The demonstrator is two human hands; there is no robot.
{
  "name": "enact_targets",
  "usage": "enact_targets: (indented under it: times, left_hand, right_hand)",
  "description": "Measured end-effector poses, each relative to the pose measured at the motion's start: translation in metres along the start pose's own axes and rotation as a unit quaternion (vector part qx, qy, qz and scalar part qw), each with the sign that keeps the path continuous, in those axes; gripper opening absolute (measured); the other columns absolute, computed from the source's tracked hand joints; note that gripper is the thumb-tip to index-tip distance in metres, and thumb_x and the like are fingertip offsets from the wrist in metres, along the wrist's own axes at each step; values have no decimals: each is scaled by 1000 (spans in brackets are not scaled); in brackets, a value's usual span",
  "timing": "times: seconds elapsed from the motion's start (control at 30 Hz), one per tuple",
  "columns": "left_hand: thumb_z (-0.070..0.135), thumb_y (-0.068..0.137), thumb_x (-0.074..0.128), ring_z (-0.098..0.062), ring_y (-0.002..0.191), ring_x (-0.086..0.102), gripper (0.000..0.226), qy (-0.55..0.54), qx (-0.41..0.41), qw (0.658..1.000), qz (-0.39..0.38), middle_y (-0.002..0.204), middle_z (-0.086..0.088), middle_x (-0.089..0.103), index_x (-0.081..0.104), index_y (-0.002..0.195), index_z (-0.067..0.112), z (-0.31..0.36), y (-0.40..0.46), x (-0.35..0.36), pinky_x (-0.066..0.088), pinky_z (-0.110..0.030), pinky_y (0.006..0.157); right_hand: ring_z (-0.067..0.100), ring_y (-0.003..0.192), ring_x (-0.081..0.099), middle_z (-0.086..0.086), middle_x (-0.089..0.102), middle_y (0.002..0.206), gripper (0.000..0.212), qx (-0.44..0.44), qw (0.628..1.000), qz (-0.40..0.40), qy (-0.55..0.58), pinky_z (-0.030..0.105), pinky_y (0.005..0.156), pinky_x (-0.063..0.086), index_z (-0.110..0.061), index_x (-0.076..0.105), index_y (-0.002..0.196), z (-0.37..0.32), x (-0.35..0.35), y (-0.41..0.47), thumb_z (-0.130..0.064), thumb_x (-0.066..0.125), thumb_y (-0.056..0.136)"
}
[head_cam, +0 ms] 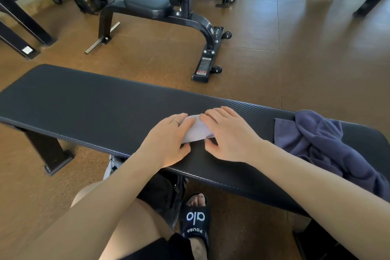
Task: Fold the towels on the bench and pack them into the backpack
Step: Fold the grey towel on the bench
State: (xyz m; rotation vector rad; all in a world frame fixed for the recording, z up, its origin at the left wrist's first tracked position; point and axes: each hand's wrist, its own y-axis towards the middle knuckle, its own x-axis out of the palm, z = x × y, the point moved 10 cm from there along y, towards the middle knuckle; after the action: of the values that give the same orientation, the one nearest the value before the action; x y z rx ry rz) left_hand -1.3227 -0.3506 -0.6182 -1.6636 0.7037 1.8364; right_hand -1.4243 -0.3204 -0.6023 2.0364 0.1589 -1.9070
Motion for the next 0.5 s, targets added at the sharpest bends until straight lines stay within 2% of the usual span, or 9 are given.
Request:
enact_targets:
  times: [0.07, 0.17, 0.23, 0.33, 0.4, 0.5]
  left_hand:
    - [30, 88, 59, -21, 127, 51, 60, -2, -14, 1000, -10, 142, 1, 50, 40, 144, 20, -1, 6, -3, 43, -32, 101]
    - [29, 88, 59, -19, 106, 56, 55, 37, -28, 998, -42, 128, 5, 53, 36, 138, 25, -1, 11, -4, 45, -29, 79]
    - [30, 87, 59, -18, 94, 58, 48, 33, -35, 998, -52, 117, 7, 56, 36, 129, 29, -2, 9, -7, 46, -29, 71]
    - [31, 88, 62, -14, 93, 59, 43, -77, -68, 992, -75, 110, 12, 59, 41, 125, 36, -13, 0, -11, 49, -31, 77]
    - [27, 86, 69, -10, 98, 58, 46, -183, -91, 976, -75, 111, 14, 58, 49, 125, 35, -21, -10, -13, 47, -25, 79]
    - [20, 80, 79, -9, 95, 59, 47, -295, -106, 949, -39, 104, 14, 60, 53, 116, 34, -29, -24, -17, 44, -18, 73]
  right_hand:
    - [21, 118, 54, 1, 58, 130, 61, -3, 999, -28, -20, 38, 110, 38, -14, 52, 135, 1, 9, 0, -43, 56, 81]
    - [22, 110, 57, 1, 61, 122, 51, 4, 999, -23, -37, 38, 103, 43, -15, 53, 131, 3, 8, 5, -34, 55, 84]
    - [21, 102, 59, 1, 64, 115, 46, 3, 999, -24, -32, 37, 96, 47, -16, 55, 127, 0, 4, 9, -33, 54, 85]
    - [16, 93, 61, -3, 66, 107, 47, 3, 999, -34, 15, 33, 87, 51, -20, 56, 128, -6, -2, 7, -41, 51, 86]
    - [14, 88, 62, -4, 67, 104, 48, 13, 997, -36, 65, 31, 81, 54, -21, 54, 129, -7, -6, 4, -43, 53, 86]
    - [15, 86, 62, -4, 66, 103, 52, 27, 992, -56, 110, 29, 77, 55, -23, 46, 134, -6, -5, -2, -42, 56, 87]
